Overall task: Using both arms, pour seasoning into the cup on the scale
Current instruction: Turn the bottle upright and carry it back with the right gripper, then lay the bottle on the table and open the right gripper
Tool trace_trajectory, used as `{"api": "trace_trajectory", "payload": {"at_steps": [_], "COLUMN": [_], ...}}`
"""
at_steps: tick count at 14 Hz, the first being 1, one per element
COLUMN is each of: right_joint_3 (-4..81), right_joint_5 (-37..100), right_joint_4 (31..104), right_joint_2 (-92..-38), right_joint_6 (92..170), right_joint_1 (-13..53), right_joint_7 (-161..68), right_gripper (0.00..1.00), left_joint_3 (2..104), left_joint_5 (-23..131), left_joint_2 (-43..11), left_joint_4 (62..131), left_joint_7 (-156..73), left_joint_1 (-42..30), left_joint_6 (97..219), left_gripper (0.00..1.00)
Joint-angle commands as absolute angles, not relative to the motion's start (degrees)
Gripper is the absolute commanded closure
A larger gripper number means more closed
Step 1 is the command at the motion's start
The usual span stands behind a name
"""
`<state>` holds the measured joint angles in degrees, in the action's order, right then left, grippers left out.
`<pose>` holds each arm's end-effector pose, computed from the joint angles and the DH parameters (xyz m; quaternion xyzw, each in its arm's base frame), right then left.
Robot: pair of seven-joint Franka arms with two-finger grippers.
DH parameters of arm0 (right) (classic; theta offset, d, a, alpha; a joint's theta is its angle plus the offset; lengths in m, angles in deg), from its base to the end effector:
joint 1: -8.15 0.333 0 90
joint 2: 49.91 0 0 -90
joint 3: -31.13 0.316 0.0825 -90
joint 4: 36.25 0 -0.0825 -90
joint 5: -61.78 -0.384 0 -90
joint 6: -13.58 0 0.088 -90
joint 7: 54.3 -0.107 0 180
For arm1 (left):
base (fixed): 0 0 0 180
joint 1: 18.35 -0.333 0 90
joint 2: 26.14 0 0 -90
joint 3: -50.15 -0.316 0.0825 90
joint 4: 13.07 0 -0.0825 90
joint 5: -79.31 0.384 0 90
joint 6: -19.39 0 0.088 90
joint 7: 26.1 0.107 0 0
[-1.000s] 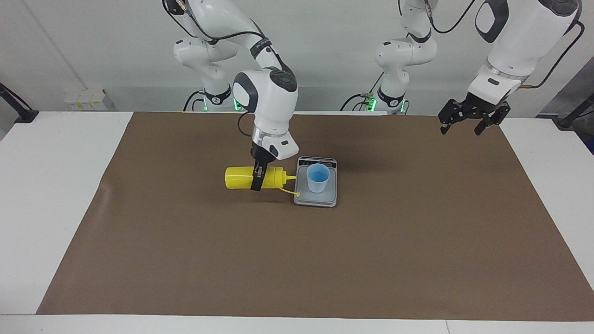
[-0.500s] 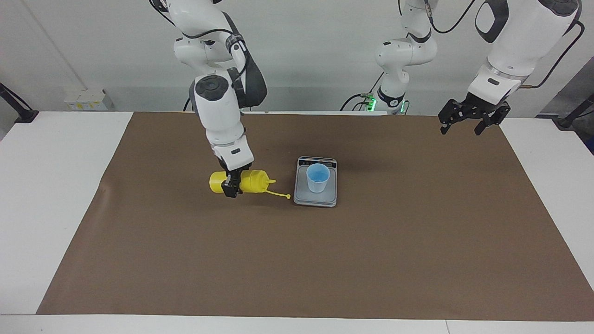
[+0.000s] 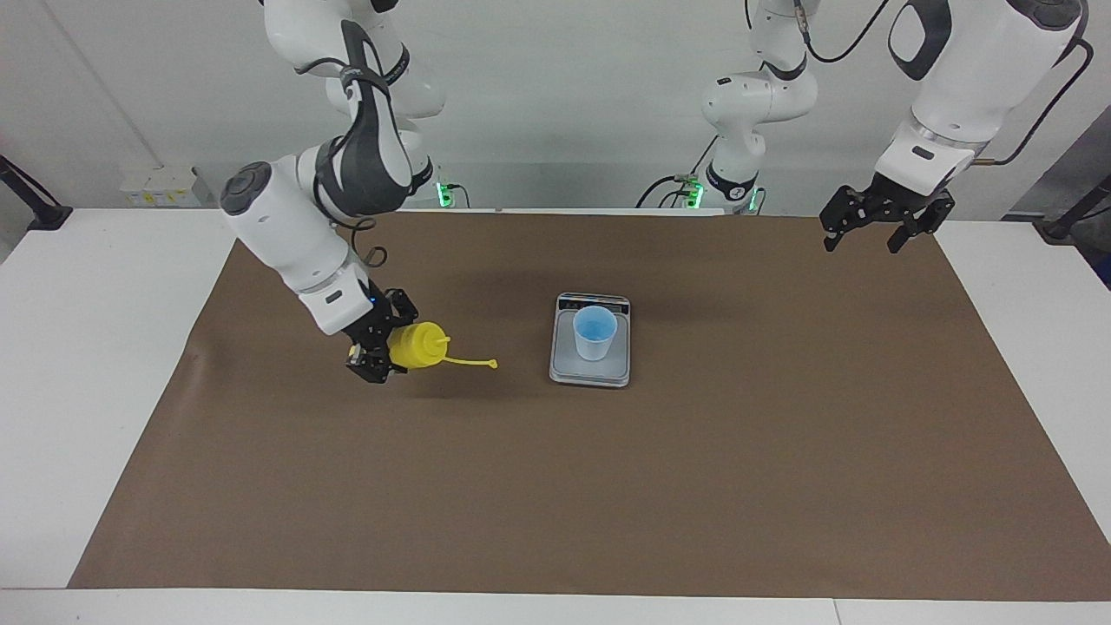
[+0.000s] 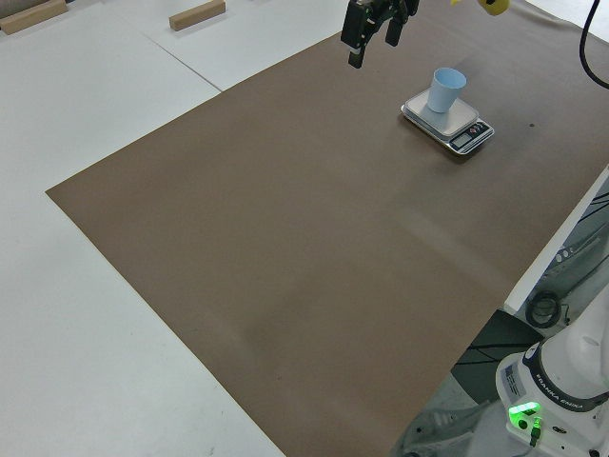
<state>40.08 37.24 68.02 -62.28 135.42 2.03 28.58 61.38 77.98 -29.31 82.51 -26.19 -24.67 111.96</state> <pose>0.6260 0.0439 0.4327 -0.7852 -0.5838 -0.1636 0.1261 0.5382 -0.0515 0.6120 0.9991 -0.0414 0.0006 0.0062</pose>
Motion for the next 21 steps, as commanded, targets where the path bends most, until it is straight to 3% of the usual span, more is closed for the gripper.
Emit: {"api": "trace_trajectory", "payload": {"at_steps": [1, 6, 12, 16, 18, 19, 20, 21], "right_joint_3": [40.8, 40.71, 40.71, 40.71, 40.8, 40.8, 40.71, 40.71], "right_joint_5": [28.59, 8.81, -10.77, -18.28, -18.99, -19.43, -20.3, -20.48], "right_joint_4": [71.59, 79.84, 90.04, 92.51, 93.38, 94.09, 94.88, 94.97], "right_joint_2": [-60.28, -60.28, -59.13, -59.22, -58.96, -58.61, -58.43, -58.34], "right_joint_6": [135.32, 137.15, 141.55, 143.22, 143.57, 144.01, 144.28, 144.36], "right_joint_1": [-2.9, -7.4, -6.53, -4.68, -4.59, -4.59, -4.59, -4.68], "right_joint_7": [34.89, 49.3, 62.74, 66.11, 66.46, 67.33, 68.91, 69.71], "right_gripper": [1.0, 1.0, 1.0, 1.0, 0.88, 0.77, 0.5, 0.12], "left_joint_3": [61.49, 61.49, 61.49, 61.49, 61.49, 61.49, 61.49, 61.49], "left_joint_5": [77.37, 77.37, 77.37, 77.37, 77.37, 77.37, 77.37, 77.37], "left_joint_2": [-30.27, -30.27, -30.27, -30.27, -30.27, -30.27, -30.27, -30.27], "left_joint_4": [83.17, 83.17, 83.17, 83.17, 83.17, 83.17, 83.17, 83.17], "left_joint_7": [-25.4, -25.4, -25.4, -25.4, -25.4, -25.4, -25.4, -25.4], "left_joint_1": [-25.29, -25.29, -25.29, -25.29, -25.29, -25.29, -25.29, -25.29], "left_joint_6": [111.68, 111.68, 111.68, 111.68, 111.68, 111.68, 111.68, 111.68], "left_gripper": [0.0, 0.0, 0.0, 0.0, 0.0, 0.0, 0.0, 0.0]}}
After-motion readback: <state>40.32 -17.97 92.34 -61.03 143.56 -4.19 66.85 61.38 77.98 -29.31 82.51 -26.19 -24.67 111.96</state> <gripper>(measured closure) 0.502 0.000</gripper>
